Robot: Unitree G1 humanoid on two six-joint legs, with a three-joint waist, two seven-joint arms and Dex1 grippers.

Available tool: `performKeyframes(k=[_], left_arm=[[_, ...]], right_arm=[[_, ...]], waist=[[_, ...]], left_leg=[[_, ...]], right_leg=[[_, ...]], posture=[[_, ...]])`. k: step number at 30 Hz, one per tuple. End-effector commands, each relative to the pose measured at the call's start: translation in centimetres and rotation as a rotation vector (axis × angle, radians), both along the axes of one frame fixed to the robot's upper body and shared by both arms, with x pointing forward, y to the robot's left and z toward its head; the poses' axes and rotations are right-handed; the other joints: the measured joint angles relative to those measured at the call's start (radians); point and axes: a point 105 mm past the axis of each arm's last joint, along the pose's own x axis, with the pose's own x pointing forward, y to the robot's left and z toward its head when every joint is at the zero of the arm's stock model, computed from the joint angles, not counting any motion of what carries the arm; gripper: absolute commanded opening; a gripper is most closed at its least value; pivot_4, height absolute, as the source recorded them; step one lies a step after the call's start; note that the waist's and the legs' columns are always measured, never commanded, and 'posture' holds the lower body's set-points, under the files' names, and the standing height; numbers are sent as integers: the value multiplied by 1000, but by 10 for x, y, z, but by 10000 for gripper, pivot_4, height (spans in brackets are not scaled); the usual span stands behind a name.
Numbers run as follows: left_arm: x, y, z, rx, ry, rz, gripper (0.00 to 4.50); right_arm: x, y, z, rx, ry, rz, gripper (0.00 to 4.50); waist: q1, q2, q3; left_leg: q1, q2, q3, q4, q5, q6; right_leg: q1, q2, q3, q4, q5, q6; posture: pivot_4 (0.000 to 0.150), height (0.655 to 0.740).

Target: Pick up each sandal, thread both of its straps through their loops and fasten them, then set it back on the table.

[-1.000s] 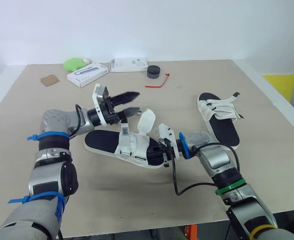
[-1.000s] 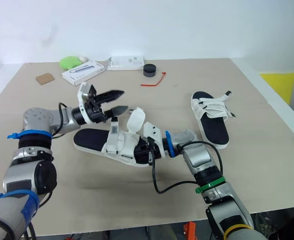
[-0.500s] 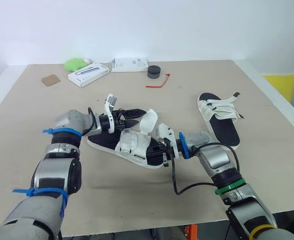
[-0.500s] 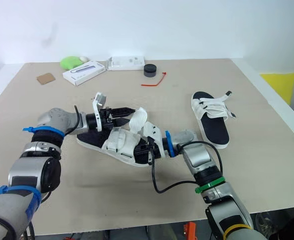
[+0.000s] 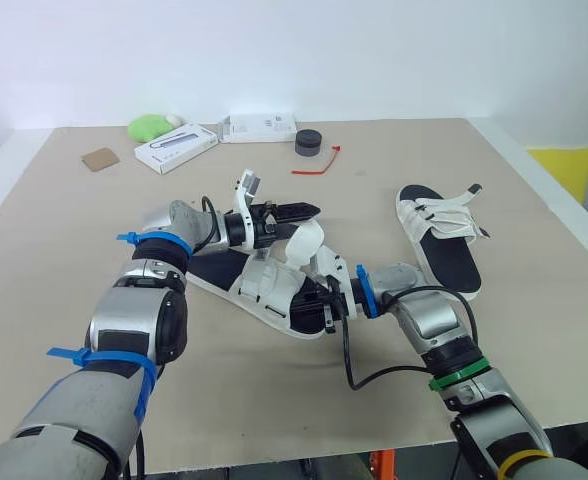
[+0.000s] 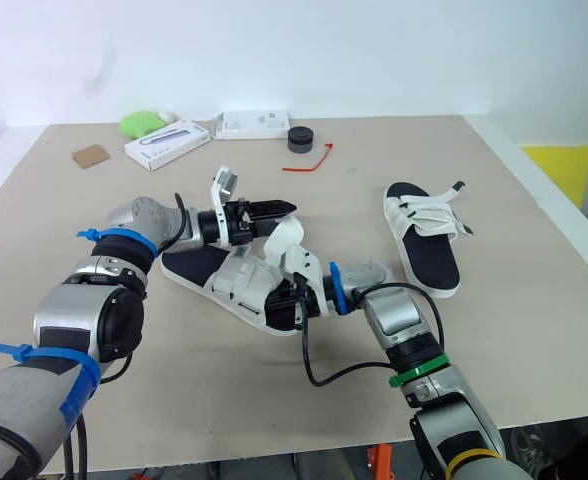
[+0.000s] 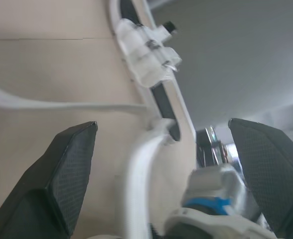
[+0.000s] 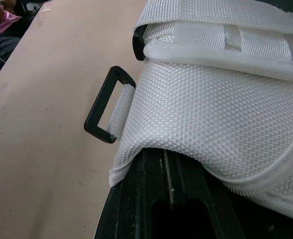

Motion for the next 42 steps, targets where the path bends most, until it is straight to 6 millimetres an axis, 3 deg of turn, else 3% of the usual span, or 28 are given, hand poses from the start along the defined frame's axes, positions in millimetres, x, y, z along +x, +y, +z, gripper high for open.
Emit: performKeyframes(k=[1, 12, 19, 29, 32, 38, 40, 42], left_arm=[[0, 4, 14, 20, -60, -28, 43788], [5, -21, 11, 47, -96, -18, 43788], [14, -41, 30, -7, -156, 44, 43788], [26, -29, 37, -27, -177, 142, 43788], [26, -26, 35, -19, -181, 133, 36793], [25, -21, 33, -10, -186, 122, 7860], [25, -18, 35, -9, -192, 121, 379], [25, -17, 38, -10, -209, 118, 379]], right_arm=[[-4, -3, -29, -74, 87, -30, 0], [-3, 2, -28, -62, 87, -28, 0], [-3, 3, -28, -59, 87, -29, 0], [-2, 1, -27, -59, 85, -35, 0], [-2, 1, -27, -59, 85, -34, 0], [-1, 4, -26, -54, 84, -27, 0], [-1, 5, -26, -52, 85, -26, 0], [-2, 5, -26, -52, 85, -25, 0]], waist=[[0, 0, 0], [-3, 0, 1], [-5, 0, 1], [-6, 0, 1], [-6, 0, 1], [-7, 0, 1], [-9, 0, 1], [-11, 0, 1]], left_leg=[[0, 0, 0, 0, 0, 0], [0, 0, 0, 0, 0, 0], [0, 0, 0, 0, 0, 0], [0, 0, 0, 0, 0, 0], [0, 0, 0, 0, 0, 0], [0, 0, 0, 0, 0, 0], [0, 0, 0, 0, 0, 0], [0, 0, 0, 0, 0, 0]], right_leg=[[0, 0, 0, 0, 0, 0], [0, 0, 0, 0, 0, 0], [0, 0, 0, 0, 0, 0], [0, 0, 0, 0, 0, 0], [0, 0, 0, 0, 0, 0], [0, 0, 0, 0, 0, 0], [0, 0, 0, 0, 0, 0], [0, 0, 0, 0, 0, 0]], posture=[[1500, 7400], [1500, 7400], [1500, 7400], [1500, 7400], [1500, 7400], [1500, 7400], [1500, 7400], [1500, 7400]])
